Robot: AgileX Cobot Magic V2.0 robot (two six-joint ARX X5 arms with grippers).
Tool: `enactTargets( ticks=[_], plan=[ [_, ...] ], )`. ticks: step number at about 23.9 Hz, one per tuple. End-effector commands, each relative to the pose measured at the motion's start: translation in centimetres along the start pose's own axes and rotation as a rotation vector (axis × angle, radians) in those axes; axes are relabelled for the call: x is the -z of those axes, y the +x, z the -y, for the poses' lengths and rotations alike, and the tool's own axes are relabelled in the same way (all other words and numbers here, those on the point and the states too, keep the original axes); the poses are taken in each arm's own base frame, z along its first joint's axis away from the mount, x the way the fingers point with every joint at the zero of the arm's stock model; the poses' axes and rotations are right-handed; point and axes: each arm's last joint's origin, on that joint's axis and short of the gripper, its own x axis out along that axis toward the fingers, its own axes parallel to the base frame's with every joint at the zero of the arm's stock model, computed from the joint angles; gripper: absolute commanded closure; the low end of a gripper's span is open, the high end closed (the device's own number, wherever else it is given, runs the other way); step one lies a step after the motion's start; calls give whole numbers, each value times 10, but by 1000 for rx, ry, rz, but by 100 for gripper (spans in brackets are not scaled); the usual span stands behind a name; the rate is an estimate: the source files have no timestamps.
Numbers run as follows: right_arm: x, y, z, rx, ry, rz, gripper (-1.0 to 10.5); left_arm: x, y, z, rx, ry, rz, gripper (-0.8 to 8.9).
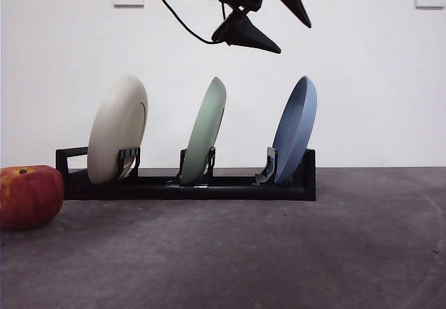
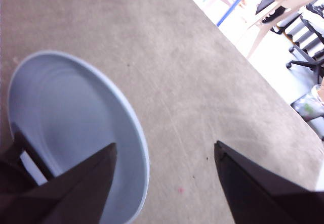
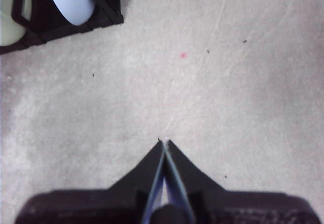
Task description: Take the blue plate from the plate rack,put the plate on the table,take the apple from the table,put the apple in the plate
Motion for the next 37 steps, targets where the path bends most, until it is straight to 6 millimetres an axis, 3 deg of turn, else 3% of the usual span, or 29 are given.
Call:
enactTargets(
  ticks=[1,15,17,19,21,25,33,37],
  plan=[
    [0,-1,0,-1,-2,2,946,3,7,2,-8,3,-2,468],
    [3,-1,1,7,4,-28,946,45,70,-10,-74,-33,-158,471],
    [3,-1,1,7,3,-30,946,46,72,-9,-91,-27,-155,484],
    [3,-1,1,7,3,-32,946,46,72,-7,-86,-26,-157,604],
    [3,-1,1,8,3,-32,946,47,73,-6,-85,-25,-158,662],
    [3,-1,1,7,3,-33,946,47,74,-4,-80,-12,-159,668],
    [5,-1,1,12,6,-50,946,48,74,-4,-79,10,-163,789],
    [5,-1,1,12,7,-51,946,48,74,-4,-79,12,-163,790]
  ],
)
